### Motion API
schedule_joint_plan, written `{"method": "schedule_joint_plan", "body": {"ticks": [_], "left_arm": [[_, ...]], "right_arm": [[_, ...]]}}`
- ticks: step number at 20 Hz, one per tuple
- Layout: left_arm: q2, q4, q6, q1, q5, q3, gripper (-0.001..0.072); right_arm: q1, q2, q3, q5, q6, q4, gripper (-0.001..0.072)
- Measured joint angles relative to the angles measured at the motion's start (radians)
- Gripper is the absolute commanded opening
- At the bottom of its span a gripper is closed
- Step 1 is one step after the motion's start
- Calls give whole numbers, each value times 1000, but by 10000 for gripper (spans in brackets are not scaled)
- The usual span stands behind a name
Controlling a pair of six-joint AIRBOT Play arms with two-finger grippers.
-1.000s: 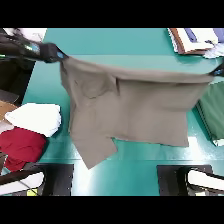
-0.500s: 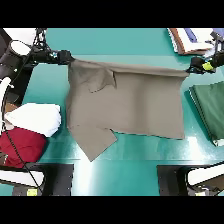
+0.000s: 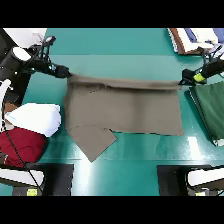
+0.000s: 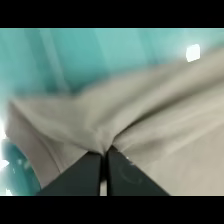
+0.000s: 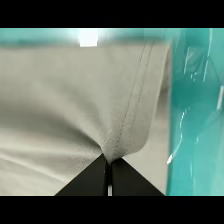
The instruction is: Fold the shirts.
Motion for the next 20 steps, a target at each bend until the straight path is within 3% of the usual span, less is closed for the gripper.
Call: {"method": "schedule_joint_plan", "body": {"ticks": [4,5,6,7,8,16,20], "left_arm": [[-2,31,2,2,-24,-72,27],[-2,37,0,3,-26,-82,95],[-2,41,-11,2,-27,-88,326],[-2,46,-29,3,-28,-93,462],[-2,49,-48,3,-32,-96,463],[79,92,-174,34,-193,-108,463],[254,89,-225,41,-266,-291,463]], "right_arm": [[21,68,-173,-92,-1,5,16],[24,77,-205,-109,-2,9,18],[25,84,-229,-122,-1,10,88],[26,89,-247,-130,-1,10,334],[27,92,-262,-133,-1,11,402],[-31,206,-358,4,-13,11,401],[-101,344,-479,35,-20,13,402]]}}
